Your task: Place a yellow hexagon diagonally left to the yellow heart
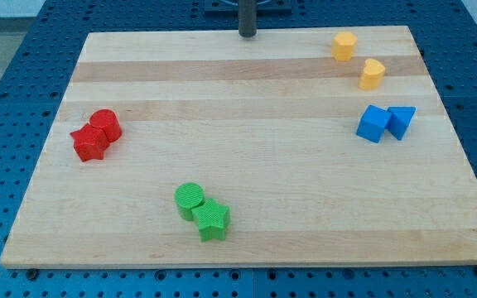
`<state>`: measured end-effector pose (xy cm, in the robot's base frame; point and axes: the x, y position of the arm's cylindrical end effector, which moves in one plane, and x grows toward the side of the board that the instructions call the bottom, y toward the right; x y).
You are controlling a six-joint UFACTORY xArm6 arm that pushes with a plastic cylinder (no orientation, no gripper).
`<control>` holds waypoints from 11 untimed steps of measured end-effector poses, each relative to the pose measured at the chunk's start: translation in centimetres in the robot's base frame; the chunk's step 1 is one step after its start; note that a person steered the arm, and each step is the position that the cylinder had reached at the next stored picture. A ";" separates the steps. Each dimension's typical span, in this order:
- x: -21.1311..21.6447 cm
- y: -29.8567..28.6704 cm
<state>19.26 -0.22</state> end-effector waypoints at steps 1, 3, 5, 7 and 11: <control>0.1 1.2; 0.1 16.5; 0.0 26.7; 6.1 16.3; 19.6 2.3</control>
